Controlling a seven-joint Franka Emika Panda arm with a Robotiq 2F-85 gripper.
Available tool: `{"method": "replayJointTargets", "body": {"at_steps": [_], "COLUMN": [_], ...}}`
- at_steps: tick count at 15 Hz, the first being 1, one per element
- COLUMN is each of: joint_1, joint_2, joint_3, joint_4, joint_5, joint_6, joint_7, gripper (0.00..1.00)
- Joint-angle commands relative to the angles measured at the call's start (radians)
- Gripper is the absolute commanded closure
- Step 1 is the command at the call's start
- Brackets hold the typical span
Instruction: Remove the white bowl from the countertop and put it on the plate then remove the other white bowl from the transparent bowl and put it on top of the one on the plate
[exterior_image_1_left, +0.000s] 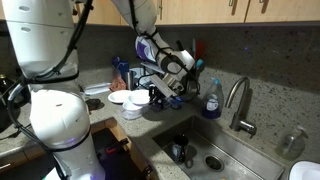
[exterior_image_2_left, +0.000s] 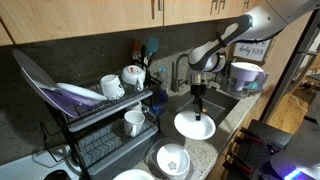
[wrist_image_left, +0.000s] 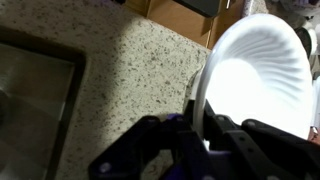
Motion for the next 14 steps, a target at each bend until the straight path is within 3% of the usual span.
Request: {"method": "replayJointTargets", "body": {"at_steps": [1,9,10,14], "joint_1": [0.035,0.121,0.117,0.129], "joint_2": [-0.062,-0.068,-0.026,-0.031], "joint_3": [0.013,0.055,0.049,0.054], "joint_4": [-0.032,-0.015,-0.007,-0.007], "joint_5": [0.054,0.017,0.032,0.024], "joint_6": [-0.030,-0.080,-0.038,-0.044], "joint_7": [-0.022,-0.005,-0.002,-0.002], "gripper": [0.98,0.98,0.91,0.91]}}
